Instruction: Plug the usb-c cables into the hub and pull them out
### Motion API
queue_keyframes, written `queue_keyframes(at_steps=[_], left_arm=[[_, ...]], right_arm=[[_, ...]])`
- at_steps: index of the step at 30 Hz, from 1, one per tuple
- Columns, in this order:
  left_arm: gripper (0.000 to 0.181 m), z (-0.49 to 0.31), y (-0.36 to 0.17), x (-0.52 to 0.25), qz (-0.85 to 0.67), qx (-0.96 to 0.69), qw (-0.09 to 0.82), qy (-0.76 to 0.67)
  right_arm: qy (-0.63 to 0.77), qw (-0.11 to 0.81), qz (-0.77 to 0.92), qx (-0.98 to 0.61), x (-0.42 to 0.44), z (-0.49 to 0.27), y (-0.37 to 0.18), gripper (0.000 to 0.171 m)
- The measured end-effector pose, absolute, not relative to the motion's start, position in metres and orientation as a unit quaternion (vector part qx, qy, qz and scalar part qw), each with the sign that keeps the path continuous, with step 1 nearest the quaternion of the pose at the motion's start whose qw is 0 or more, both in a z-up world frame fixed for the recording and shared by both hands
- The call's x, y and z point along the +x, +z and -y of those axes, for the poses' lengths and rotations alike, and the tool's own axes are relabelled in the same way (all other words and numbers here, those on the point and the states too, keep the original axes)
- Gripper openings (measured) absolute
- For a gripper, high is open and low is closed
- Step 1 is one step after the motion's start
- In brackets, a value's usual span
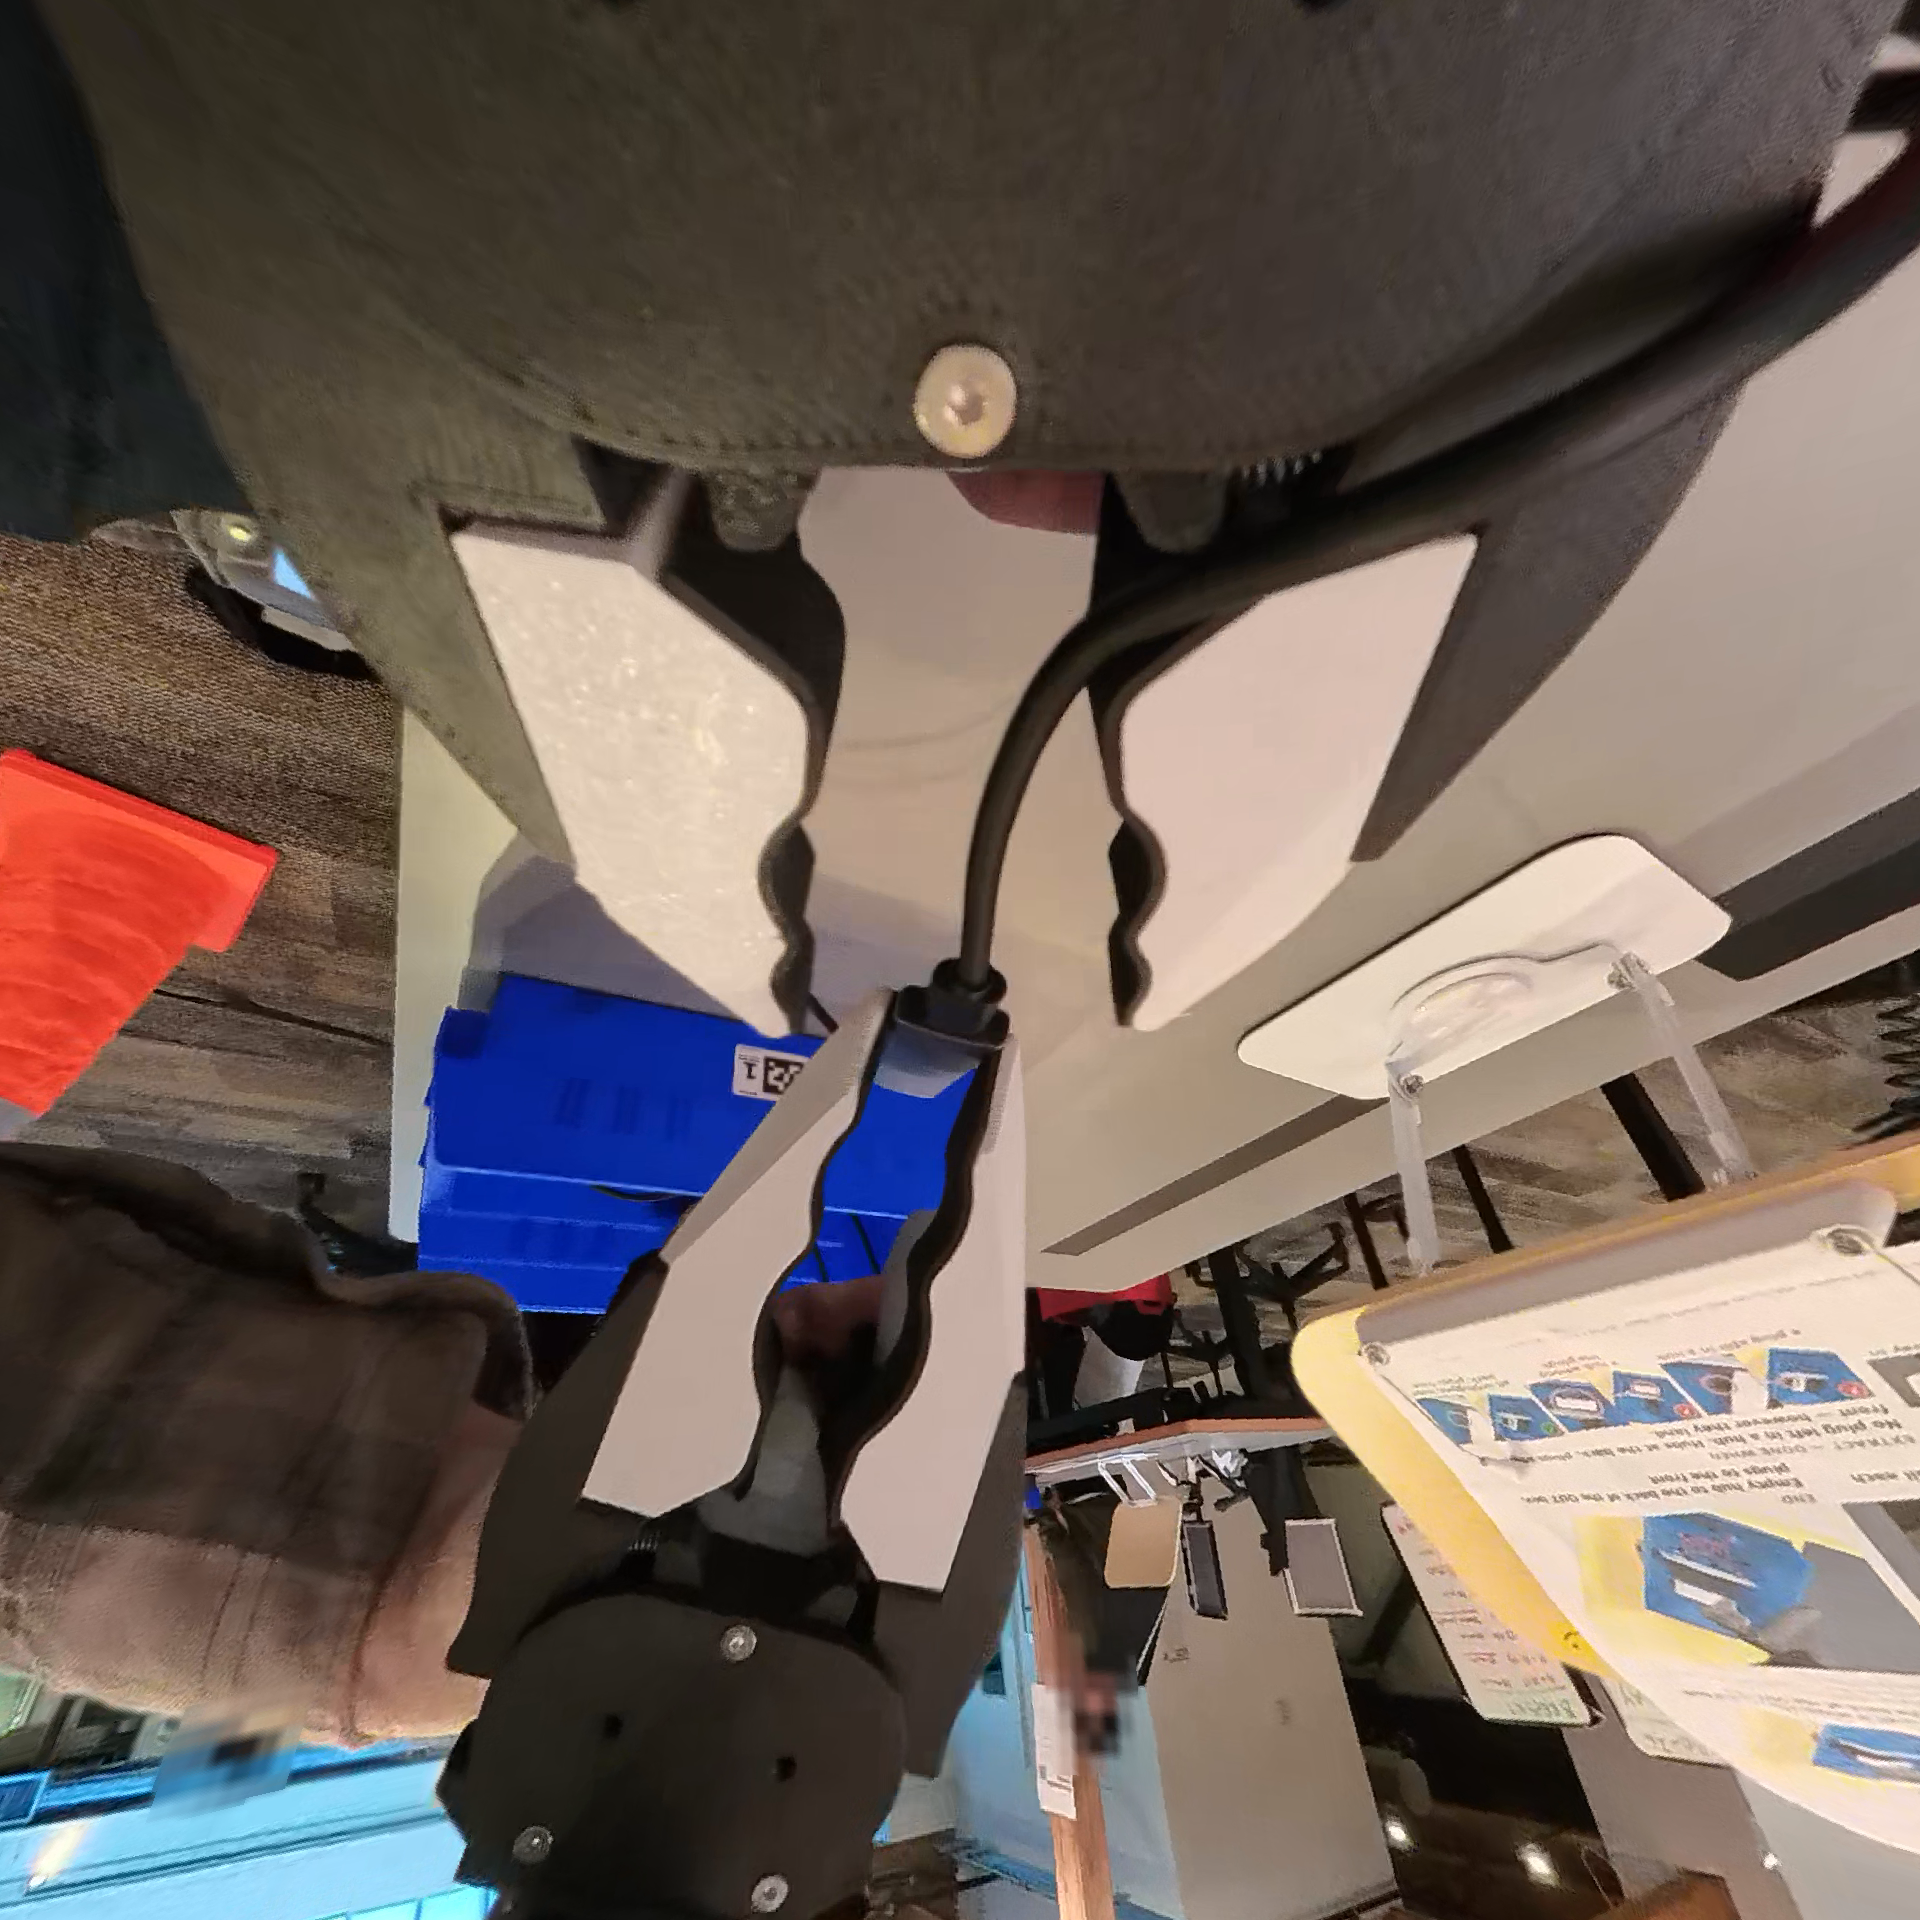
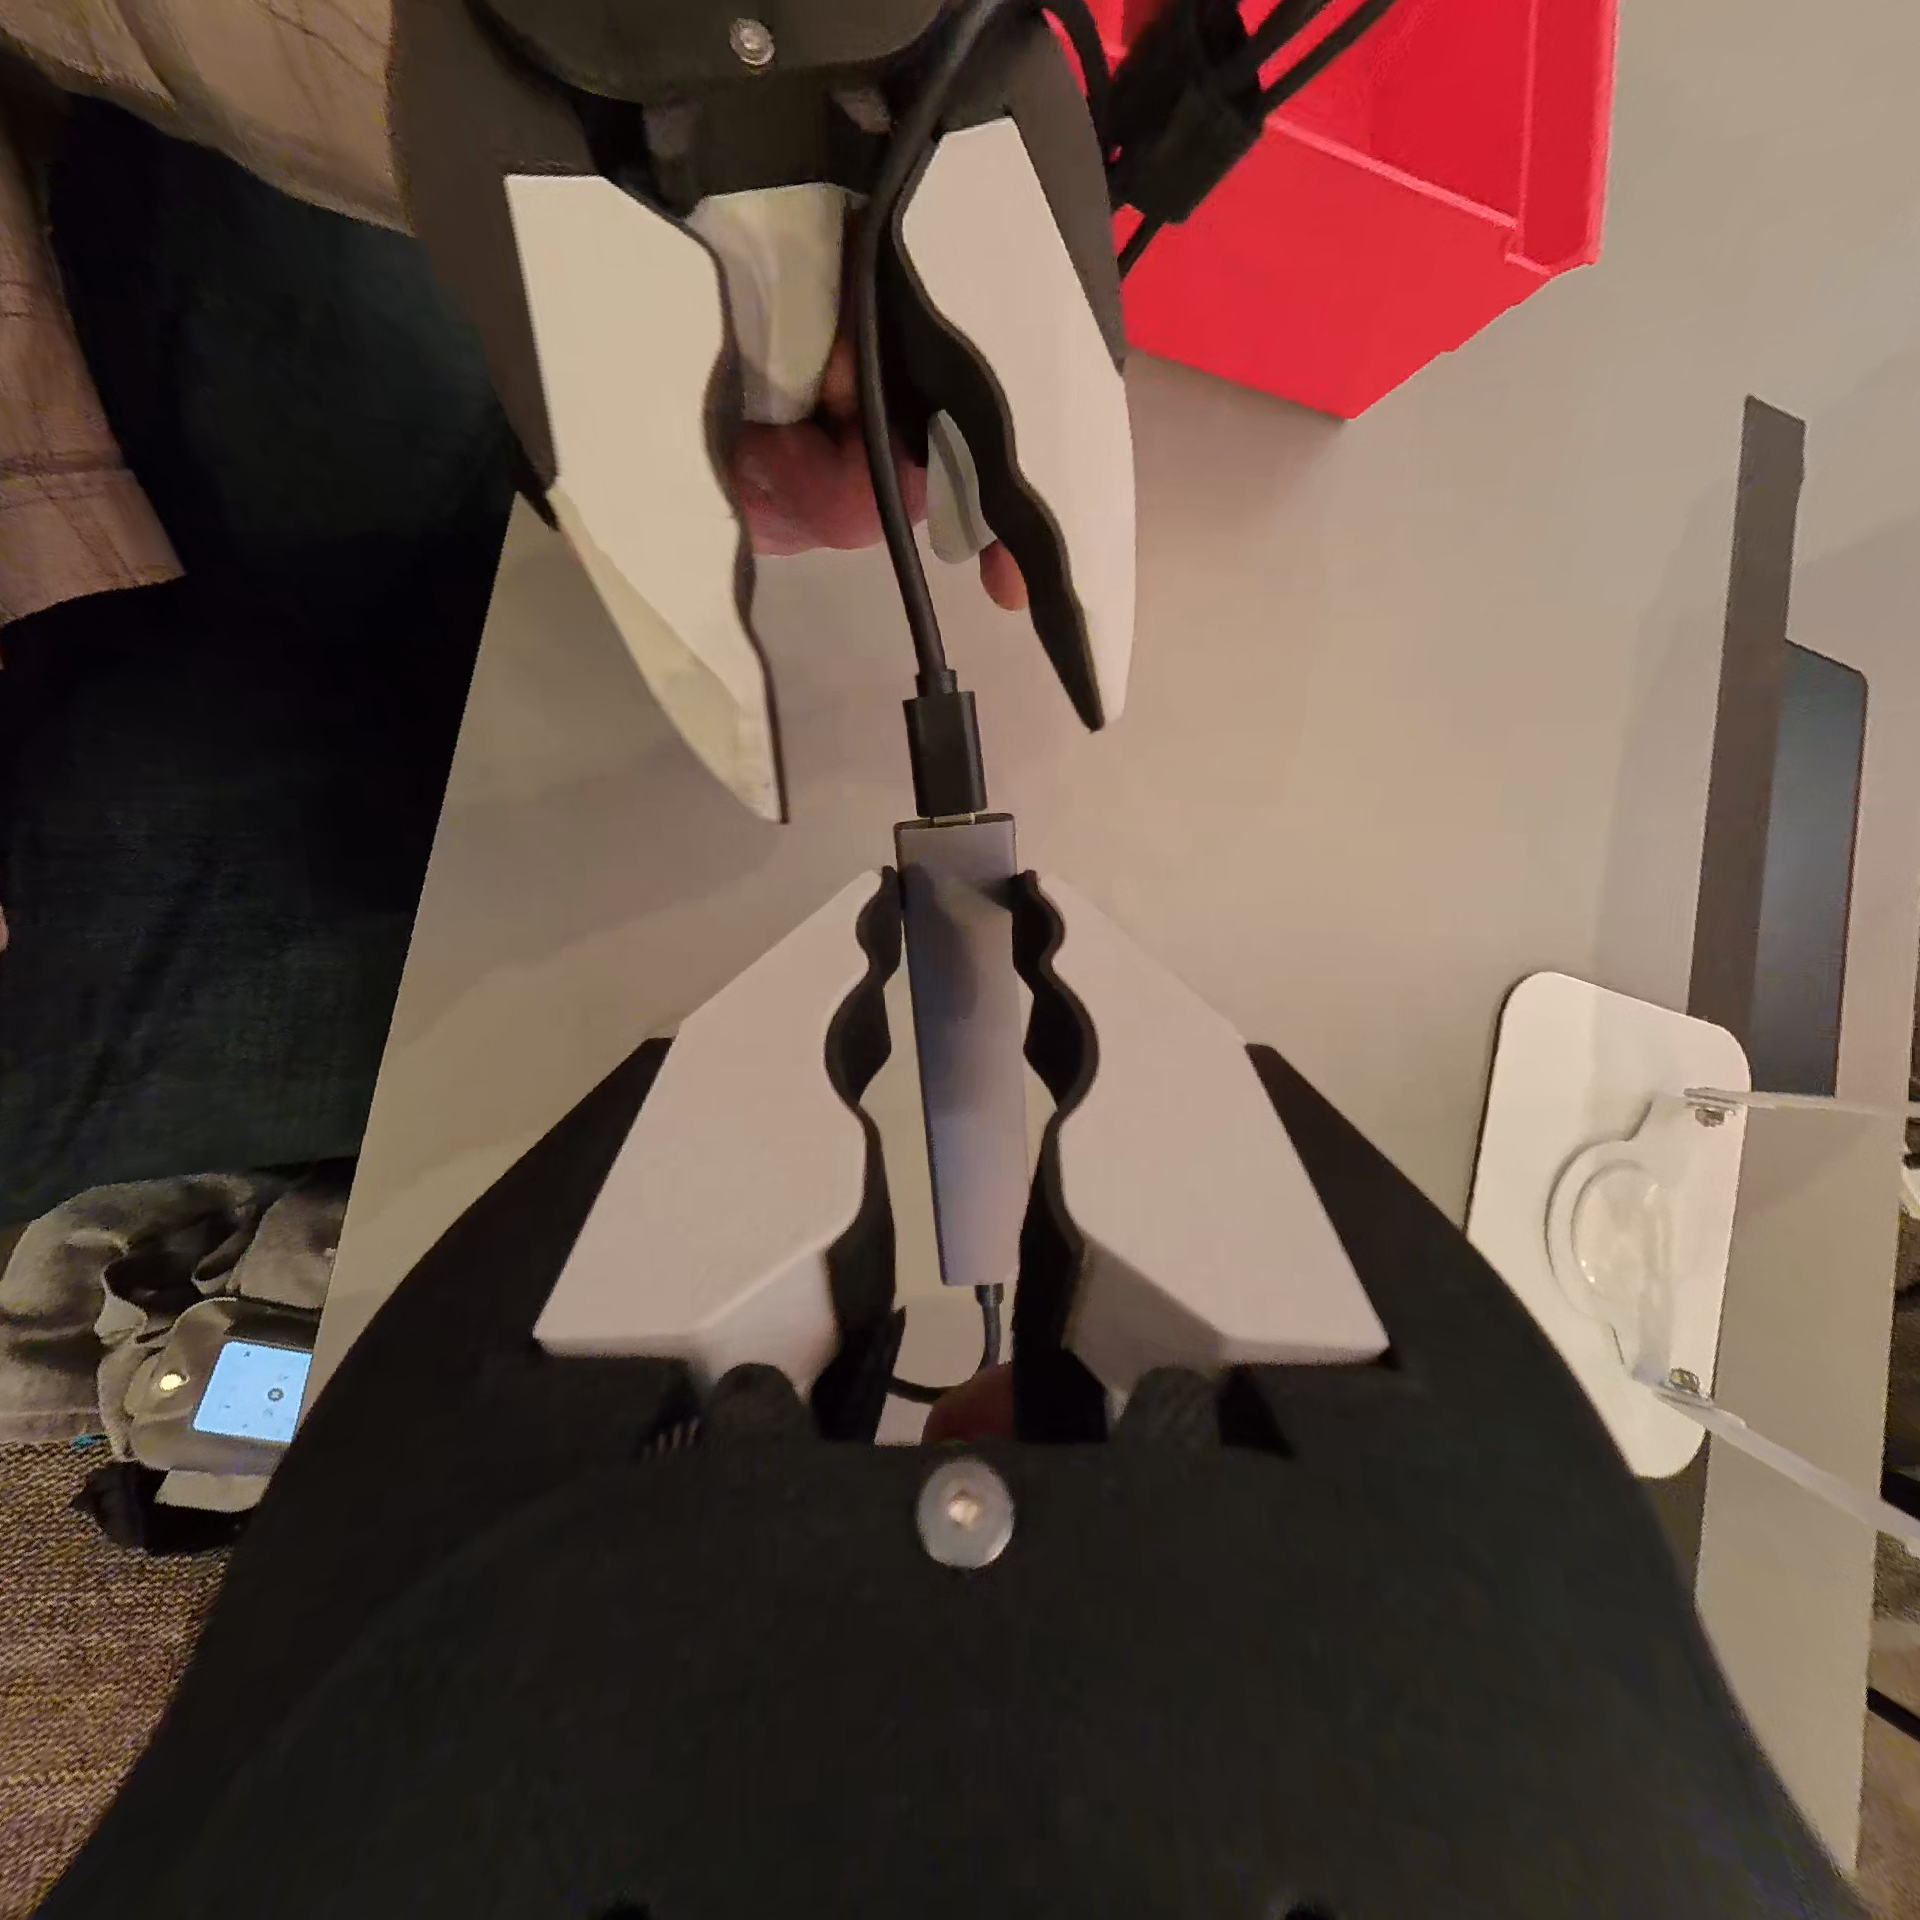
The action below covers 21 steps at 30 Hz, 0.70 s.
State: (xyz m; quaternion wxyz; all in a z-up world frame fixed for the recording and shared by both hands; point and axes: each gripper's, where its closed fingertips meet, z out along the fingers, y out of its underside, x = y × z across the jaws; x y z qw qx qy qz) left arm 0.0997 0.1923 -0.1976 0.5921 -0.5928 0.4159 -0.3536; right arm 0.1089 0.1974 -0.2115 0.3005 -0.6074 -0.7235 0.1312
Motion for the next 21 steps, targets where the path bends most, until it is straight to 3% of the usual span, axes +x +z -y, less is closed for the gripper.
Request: queue_keyframes(at_steps=[5,9,18,21], left_arm=[[0.07,-0.185,-0.185,0.112,-0.378,-0.615,0.542,-0.43],[0.066,-0.184,-0.188,0.116,-0.349,-0.633,0.484,-0.494],[0.08,-0.189,-0.232,0.12,-0.413,-0.679,0.464,-0.391],[0.076,-0.193,-0.247,0.12,-0.419,-0.699,0.459,-0.354]], right_arm=[[0.116,0.3,0.72,-0.615,0.116,-0.195,-0.214,0.019],[0.095,0.304,0.719,-0.618,0.119,-0.195,-0.218,0.018],[0.035,0.317,0.705,-0.633,0.123,-0.209,-0.229,0.019],[0.04,0.333,0.696,-0.635,0.121,-0.211,-0.224,0.018]])
